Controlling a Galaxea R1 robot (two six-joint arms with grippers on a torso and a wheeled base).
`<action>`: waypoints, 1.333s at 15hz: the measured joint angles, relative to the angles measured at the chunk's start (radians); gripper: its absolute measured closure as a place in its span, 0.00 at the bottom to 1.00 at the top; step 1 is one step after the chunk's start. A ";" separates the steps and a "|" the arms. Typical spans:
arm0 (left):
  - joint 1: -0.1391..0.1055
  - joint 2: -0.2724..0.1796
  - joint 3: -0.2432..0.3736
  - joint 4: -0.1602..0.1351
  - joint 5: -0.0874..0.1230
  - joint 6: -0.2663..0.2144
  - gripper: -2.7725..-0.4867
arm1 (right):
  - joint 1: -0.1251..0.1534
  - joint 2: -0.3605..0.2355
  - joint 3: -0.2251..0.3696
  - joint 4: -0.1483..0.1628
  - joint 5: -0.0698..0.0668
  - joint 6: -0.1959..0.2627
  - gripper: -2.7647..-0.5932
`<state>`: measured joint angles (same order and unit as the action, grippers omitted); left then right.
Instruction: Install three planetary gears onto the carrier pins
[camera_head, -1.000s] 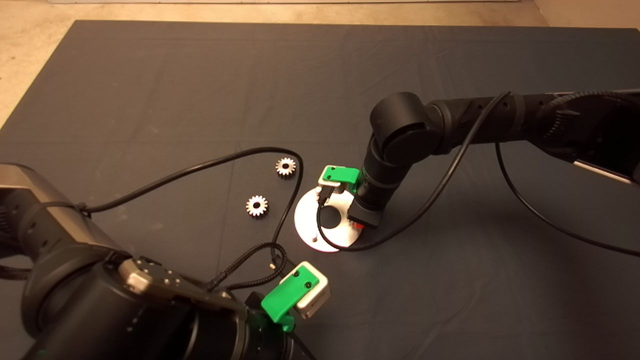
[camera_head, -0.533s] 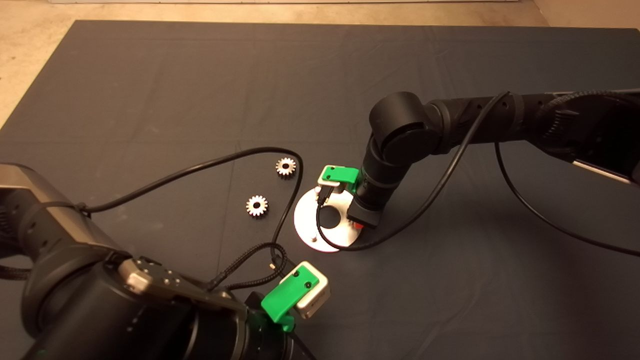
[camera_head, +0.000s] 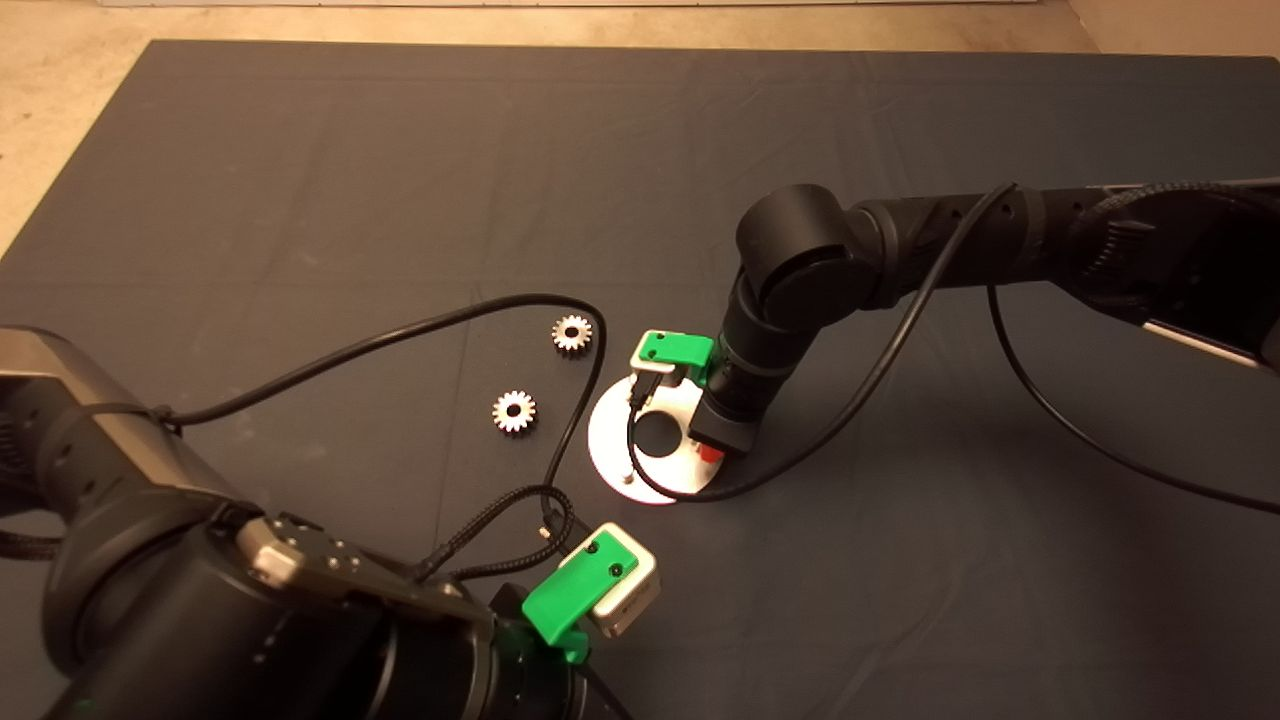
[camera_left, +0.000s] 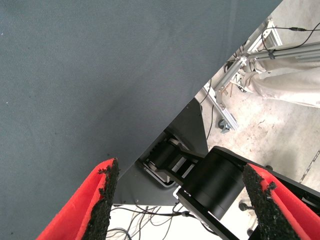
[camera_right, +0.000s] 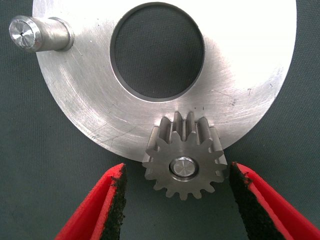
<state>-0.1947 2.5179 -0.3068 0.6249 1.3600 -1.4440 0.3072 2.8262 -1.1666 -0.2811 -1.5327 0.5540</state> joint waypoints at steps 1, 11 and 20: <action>0.000 0.000 0.000 0.000 0.000 0.000 0.46 | 0.000 -0.008 0.008 0.000 0.002 0.000 0.53; 0.000 -0.002 0.000 0.000 0.000 0.000 0.46 | 0.070 -0.345 0.429 0.000 0.008 0.182 0.26; 0.000 -0.005 0.000 0.000 0.033 0.002 0.46 | 0.097 -0.887 0.776 0.000 0.281 0.357 0.26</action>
<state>-0.1947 2.5126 -0.3068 0.6245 1.3929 -1.4423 0.4040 1.9396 -0.3911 -0.2813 -1.2521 0.9111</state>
